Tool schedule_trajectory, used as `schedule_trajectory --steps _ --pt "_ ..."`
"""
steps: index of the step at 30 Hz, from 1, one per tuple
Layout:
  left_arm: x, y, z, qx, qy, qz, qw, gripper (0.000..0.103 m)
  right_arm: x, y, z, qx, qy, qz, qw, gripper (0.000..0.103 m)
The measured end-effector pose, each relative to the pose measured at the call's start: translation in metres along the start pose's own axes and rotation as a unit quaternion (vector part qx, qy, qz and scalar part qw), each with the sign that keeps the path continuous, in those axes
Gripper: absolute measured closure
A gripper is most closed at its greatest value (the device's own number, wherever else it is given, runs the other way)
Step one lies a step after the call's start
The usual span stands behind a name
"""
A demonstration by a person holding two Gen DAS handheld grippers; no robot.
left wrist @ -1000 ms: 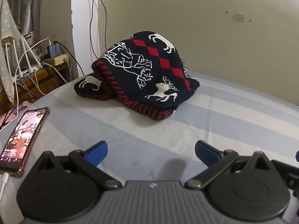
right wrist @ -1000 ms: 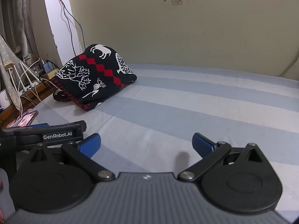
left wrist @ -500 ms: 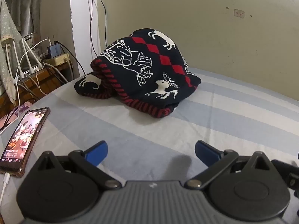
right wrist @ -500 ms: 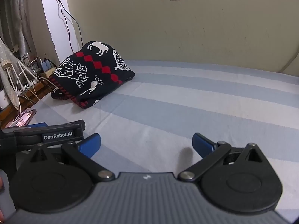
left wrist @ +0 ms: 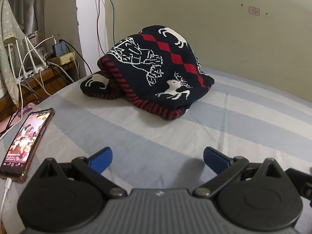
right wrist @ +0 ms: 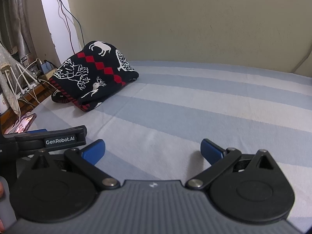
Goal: Fold small clothes
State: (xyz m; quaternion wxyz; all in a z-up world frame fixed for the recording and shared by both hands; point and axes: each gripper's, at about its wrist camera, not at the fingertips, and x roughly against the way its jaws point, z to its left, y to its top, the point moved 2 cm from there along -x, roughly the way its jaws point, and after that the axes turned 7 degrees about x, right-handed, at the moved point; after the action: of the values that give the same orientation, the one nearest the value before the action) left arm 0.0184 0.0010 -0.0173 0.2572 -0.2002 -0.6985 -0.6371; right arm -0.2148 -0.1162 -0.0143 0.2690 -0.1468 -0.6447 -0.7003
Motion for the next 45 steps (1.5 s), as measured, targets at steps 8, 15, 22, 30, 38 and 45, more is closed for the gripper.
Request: schedule_trajectory --steps 8,15,22,30,38,45 --pt "-0.004 0.0 0.001 0.005 0.002 0.014 0.9999 0.0 -0.003 0.0 -0.002 -0.009 -0.001 0.009 1.0 0.0" --pt "-0.006 -0.001 0.002 0.015 0.003 0.022 0.9996 0.0 -0.003 0.001 0.001 0.002 -0.011 0.016 1.0 0.0" --pt "-0.004 0.0 0.006 -0.004 -0.018 0.031 0.9994 0.0 -0.009 0.001 0.01 0.057 -0.032 0.04 0.997 0.0" --pt "0.018 0.01 0.07 0.035 -0.092 -0.027 0.9947 0.0 -0.001 0.002 0.0 0.017 -0.021 0.008 1.0 0.005" --pt "0.013 0.022 0.14 0.179 -0.103 -0.084 0.975 0.001 -0.036 0.063 0.077 0.15 0.045 -0.03 0.987 0.02" --pt "0.011 0.02 0.153 0.213 -0.136 -0.088 0.9635 0.006 -0.134 0.078 0.14 0.277 0.034 0.043 0.959 0.076"
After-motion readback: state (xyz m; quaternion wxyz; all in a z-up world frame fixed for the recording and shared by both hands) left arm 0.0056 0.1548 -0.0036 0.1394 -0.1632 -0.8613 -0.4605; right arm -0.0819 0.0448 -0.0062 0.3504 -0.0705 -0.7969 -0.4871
